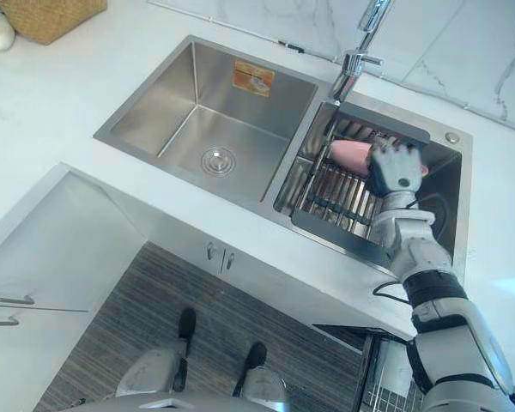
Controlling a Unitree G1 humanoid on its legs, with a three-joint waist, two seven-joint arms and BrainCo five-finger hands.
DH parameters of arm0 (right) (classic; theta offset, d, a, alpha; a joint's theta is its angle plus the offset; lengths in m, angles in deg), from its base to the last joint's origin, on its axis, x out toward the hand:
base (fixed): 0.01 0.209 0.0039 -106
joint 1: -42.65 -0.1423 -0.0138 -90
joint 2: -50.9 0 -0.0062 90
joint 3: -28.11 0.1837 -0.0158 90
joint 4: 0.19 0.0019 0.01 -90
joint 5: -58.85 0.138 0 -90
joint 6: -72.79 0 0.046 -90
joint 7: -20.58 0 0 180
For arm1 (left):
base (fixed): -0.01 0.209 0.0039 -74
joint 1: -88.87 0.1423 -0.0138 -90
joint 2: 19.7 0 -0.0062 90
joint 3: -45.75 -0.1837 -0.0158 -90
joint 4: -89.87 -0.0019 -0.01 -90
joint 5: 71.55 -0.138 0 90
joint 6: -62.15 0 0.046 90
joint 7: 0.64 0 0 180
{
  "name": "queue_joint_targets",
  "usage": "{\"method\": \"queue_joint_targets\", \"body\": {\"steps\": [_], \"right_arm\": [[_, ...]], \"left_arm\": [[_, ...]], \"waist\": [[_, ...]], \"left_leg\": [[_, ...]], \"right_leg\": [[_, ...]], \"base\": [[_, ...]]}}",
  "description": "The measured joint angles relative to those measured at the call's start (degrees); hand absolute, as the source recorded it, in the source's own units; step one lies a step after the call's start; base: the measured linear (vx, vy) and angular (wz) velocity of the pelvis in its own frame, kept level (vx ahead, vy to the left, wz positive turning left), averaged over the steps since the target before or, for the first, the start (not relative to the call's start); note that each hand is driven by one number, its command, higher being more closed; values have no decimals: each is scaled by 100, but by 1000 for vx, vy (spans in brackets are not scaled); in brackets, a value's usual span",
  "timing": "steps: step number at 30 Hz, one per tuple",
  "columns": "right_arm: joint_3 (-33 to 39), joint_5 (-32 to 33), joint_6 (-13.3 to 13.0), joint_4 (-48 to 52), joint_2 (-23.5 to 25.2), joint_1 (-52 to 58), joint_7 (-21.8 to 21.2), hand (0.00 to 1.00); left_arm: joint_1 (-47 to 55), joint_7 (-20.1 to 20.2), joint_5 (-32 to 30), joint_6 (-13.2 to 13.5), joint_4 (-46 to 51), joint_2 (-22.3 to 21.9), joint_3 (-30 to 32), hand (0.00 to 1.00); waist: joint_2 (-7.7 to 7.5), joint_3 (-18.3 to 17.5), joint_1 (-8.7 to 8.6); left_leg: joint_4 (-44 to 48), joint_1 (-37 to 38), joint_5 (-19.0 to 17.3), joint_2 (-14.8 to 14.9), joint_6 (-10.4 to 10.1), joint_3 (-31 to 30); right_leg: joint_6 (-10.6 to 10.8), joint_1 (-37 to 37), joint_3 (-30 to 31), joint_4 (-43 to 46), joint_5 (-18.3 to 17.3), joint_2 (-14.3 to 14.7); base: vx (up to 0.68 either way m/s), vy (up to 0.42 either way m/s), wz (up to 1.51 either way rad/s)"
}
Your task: Walk over to the sink, pick up the cup, carry it to the dishwasher, place the cup inside the dishwasher, then close the dishwasher door
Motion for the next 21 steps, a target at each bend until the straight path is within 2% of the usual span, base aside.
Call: {"method": "queue_joint_targets", "body": {"steps": [4,10,15,17,18,21], "right_arm": [[79,-5,-56,57,1,0,212,100],[130,-13,-62,58,5,40,183,100],[129,12,-37,62,25,221,-327,100],[126,176,35,55,26,231,-717,100],[126,258,50,47,26,231,-806,0],[115,605,104,-54,27,231,-1138,0]], "left_arm": [[1,1,0,-10,-14,-4,-7,0],[1,2,-1,-15,-15,2,-7,0],[2,14,2,-76,-45,13,-6,0],[2,50,2,-104,-55,14,-6,0],[2,58,2,-106,-56,14,-6,0],[2,118,3,-107,-57,31,-6,0]], "waist": [[-10,-108,26],[-22,-208,20],[-86,-386,63],[-115,-427,67],[-119,-436,71],[-123,-444,99]], "left_leg": [[-1,38,-2,0,-1,0],[-1,38,-2,0,0,4],[-1,40,-2,2,-1,9],[-1,45,-2,2,-1,8],[-2,46,-2,1,-1,8],[-2,68,1,-8,-2,6]], "right_leg": [[5,51,-16,-15,-5,-8],[6,50,-13,-8,-5,-7],[13,51,-13,-5,-14,-7],[12,52,-13,5,-15,-9],[12,52,-13,8,-15,-10],[13,66,-13,26,-15,-17]], "base": [[8,-4,3],[0,0,0],[0,0,0],[0,0,0],[0,0,0],[0,0,0]]}}
